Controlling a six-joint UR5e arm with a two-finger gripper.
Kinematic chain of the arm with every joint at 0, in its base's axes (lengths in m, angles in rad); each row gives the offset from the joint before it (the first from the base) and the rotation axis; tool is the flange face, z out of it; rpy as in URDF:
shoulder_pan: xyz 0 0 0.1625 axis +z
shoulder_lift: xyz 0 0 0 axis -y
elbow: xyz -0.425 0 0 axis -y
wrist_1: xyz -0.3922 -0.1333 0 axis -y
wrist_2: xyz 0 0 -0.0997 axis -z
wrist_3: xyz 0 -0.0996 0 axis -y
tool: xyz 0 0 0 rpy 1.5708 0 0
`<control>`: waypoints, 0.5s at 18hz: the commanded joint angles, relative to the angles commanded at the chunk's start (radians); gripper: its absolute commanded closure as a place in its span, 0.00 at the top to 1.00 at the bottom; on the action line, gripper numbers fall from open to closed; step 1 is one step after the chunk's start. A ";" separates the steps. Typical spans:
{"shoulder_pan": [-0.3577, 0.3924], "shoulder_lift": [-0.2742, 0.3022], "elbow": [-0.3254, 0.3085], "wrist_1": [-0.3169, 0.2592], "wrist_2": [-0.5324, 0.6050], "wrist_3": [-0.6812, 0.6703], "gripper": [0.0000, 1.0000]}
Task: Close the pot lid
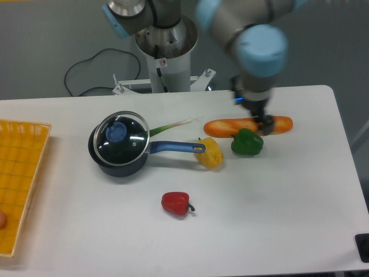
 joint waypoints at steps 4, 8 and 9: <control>0.091 -0.011 0.011 0.000 0.009 0.100 1.00; 0.173 -0.003 0.003 -0.003 0.000 0.230 1.00; 0.178 -0.002 0.003 -0.006 -0.002 0.230 1.00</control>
